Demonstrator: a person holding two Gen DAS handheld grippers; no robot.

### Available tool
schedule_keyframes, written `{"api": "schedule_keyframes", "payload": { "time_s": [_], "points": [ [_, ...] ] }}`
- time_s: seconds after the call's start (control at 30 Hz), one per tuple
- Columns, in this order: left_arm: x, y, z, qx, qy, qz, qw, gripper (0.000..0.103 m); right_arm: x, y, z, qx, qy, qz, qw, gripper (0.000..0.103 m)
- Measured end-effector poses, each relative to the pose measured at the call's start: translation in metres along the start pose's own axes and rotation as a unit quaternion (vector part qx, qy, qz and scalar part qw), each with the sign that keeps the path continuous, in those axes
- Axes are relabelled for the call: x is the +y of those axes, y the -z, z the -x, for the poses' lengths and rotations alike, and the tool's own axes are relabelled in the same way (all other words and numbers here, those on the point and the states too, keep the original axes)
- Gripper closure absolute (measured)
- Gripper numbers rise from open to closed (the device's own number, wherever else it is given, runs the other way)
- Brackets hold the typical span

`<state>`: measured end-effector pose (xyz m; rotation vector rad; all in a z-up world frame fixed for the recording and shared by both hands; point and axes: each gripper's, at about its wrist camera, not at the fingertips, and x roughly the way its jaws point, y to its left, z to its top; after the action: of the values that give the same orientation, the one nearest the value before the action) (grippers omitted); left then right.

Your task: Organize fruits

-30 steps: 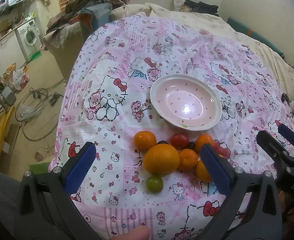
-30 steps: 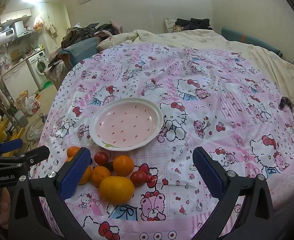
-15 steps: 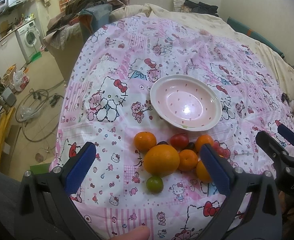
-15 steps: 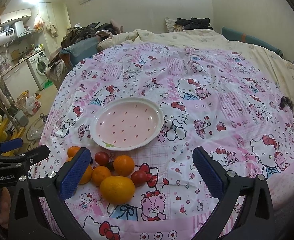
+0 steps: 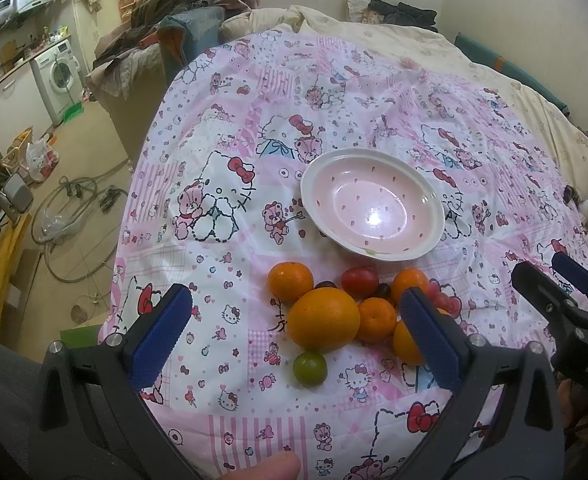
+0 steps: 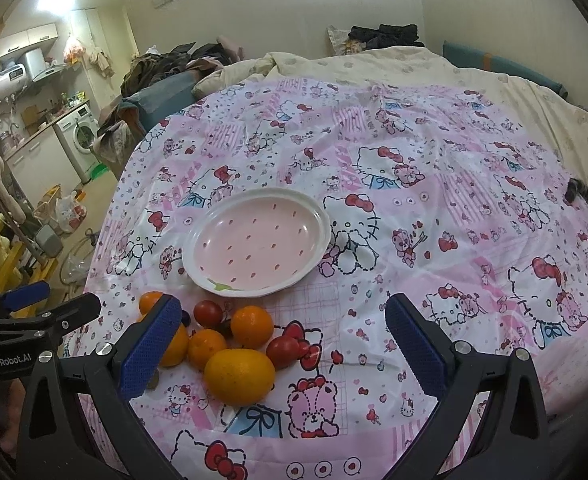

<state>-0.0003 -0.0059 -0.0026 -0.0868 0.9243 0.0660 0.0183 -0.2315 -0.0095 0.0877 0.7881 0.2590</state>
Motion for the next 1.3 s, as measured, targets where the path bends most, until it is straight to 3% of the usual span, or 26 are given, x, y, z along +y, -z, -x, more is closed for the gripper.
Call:
{"api": "schedule_keyframes", "payload": {
  "time_s": [0.9, 1.0, 1.1, 1.2, 1.3],
  "points": [
    [0.010, -0.002, -0.006, 0.012, 0.000, 0.017, 0.9998, 0.000, -0.010, 0.001, -0.009, 0.028, -0.015, -0.029, 0.999, 0.000],
    [0.019, -0.002, -0.009, 0.020, -0.005, 0.037, 0.9991, 0.000, -0.021, 0.004, -0.020, 0.066, -0.044, -0.066, 0.995, 0.000],
    [0.025, -0.003, -0.010, 0.024, -0.009, 0.049, 0.9985, 0.000, -0.027, 0.014, -0.045, 0.147, -0.073, -0.094, 0.982, 0.001],
    [0.028, -0.002, -0.012, 0.029, -0.011, 0.054, 0.9980, 0.001, -0.019, 0.031, -0.076, 0.226, -0.095, -0.106, 0.964, 0.013],
    [0.031, -0.002, -0.015, 0.038, -0.010, 0.058, 0.9975, 0.000, -0.012, 0.043, -0.094, 0.261, -0.108, -0.124, 0.951, 0.019]
  ]
}}
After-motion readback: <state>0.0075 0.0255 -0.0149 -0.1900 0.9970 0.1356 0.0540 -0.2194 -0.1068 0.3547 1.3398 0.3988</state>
